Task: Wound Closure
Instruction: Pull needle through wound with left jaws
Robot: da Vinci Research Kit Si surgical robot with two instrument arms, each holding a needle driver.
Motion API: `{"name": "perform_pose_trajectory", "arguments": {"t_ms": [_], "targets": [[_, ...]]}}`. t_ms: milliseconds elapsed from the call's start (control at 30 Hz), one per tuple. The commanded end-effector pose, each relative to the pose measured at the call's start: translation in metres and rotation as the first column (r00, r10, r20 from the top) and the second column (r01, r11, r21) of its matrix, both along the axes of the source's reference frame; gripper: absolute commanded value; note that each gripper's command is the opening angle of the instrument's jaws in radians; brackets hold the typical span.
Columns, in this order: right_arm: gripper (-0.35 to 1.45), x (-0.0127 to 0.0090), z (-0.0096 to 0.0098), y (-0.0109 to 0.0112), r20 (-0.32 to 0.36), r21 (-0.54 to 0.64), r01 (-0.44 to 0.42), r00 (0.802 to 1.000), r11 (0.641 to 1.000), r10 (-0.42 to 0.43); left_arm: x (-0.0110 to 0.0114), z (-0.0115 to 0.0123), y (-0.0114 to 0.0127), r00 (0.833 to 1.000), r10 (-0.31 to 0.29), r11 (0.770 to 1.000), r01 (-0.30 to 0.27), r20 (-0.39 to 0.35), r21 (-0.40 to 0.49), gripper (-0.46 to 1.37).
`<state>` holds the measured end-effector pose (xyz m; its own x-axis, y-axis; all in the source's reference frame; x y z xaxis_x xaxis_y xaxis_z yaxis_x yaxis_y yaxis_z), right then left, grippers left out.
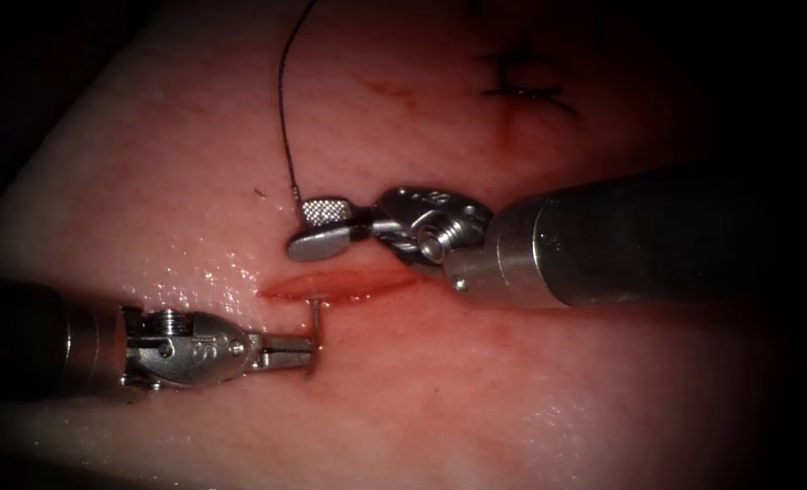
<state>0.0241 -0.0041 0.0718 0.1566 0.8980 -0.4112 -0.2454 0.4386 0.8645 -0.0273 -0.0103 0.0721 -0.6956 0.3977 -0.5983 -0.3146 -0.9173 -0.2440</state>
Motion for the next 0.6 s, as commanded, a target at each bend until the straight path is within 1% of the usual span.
{"name": "perform_pose_trajectory", "arguments": {"t_ms": [33,100,167,200,233,367,533,600], "targets": [[1.10,-0.0001,0.0001,0.0000,0.000,-0.007,0.000,1.000,1.000,0.000,0.0001,0.0000,0.0000,1.000,0.003,1.000,-0.003,0.004,-0.012,0.25],[1.09,-0.0006,0.0004,0.0002,0.005,-0.013,-0.005,1.000,1.000,0.005,0.0002,-0.0001,0.0001,1.000,0.017,0.999,-0.016,0.016,-0.047,0.31],[1.09,-0.0014,0.0010,0.0005,0.006,-0.022,-0.018,1.000,1.000,0.018,0.0003,-0.0002,0.0003,0.999,0.028,0.994,-0.023,0.042,-0.109,0.51],[1.09,-0.0015,0.0010,0.0005,0.007,-0.028,-0.017,1.000,0.999,0.017,0.0003,-0.0003,0.0003,0.999,0.028,0.993,-0.023,0.045,-0.116,0.51],[1.09,-0.0018,0.0013,0.0006,0.006,-0.030,-0.024,1.000,0.999,0.024,0.0003,-0.0004,0.0004,0.998,0.022,0.989,-0.013,0.063,-0.145,0.43],[1.08,-0.0026,0.0022,0.0006,0.009,-0.041,-0.024,1.000,0.999,0.024,0.0002,-0.0008,0.0005,0.997,0.028,0.981,-0.012,0.079,-0.193,0.36],[1.07,-0.0030,0.0031,0.0004,0.009,-0.050,-0.021,1.000,0.999,0.022,-0.0005,-0.0013,0.0005,0.993,0.034,0.977,-0.008,0.116,-0.212,0.40],[1.07,-0.0030,0.0034,0.0002,0.009,-0.052,-0.021,1.000,0.998,0.021,-0.0009,-0.0014,0.0004,0.992,0.038,0.976,-0.011,0.121,-0.216,0.46]]}}
